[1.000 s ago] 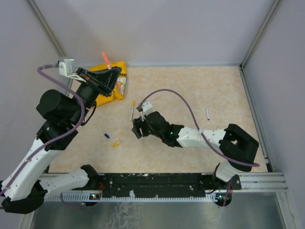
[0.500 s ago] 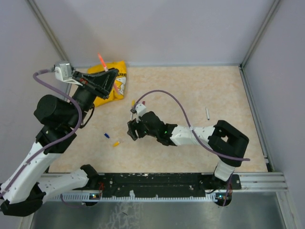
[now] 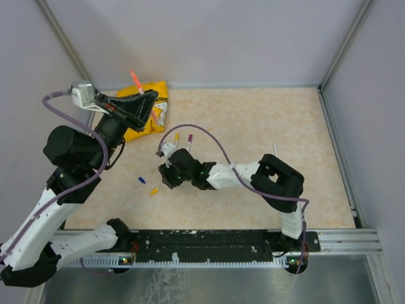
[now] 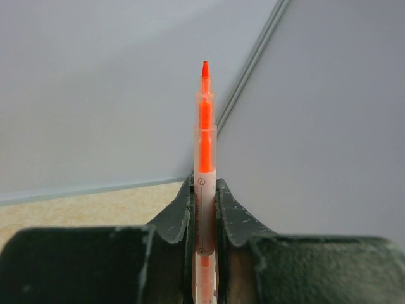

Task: Insert the pens into the pen caps
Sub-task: Move the pen cap to the center of the board.

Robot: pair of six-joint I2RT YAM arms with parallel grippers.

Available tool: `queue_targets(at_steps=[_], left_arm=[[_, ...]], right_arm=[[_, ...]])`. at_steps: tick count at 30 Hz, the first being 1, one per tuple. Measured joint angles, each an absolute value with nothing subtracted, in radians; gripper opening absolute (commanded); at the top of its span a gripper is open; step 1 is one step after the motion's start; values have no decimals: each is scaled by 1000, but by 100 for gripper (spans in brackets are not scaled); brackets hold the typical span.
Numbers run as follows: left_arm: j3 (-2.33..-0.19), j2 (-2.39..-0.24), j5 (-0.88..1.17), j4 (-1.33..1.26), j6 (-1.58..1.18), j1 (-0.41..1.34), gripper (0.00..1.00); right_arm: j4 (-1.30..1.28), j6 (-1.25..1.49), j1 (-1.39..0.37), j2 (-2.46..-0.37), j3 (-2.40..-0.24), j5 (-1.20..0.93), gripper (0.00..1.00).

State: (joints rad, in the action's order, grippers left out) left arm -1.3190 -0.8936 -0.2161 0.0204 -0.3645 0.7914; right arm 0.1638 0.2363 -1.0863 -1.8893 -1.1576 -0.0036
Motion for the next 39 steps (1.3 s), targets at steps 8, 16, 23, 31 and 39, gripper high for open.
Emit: queue_targets(at_steps=[8, 16, 23, 31, 39], left_arm=[[-1330, -879, -212, 15, -366, 791, 0], [-1329, -874, -212, 2, -368, 791, 0], [-1301, -863, -212, -3, -370, 791, 0], [-1290, -856, -217, 12, -370, 791, 0], [-1290, -856, -217, 43, -370, 791, 0]], right_arm=[[104, 210, -1113, -1971, -1218, -17, 43], [75, 202, -1117, -2013, -1259, -39, 44], [51, 191, -1118, -2046, -1286, -44, 41], [14, 164, -1125, -2070, -1338, -34, 37], [-13, 127, -1153, -2109, -1391, -4, 31]])
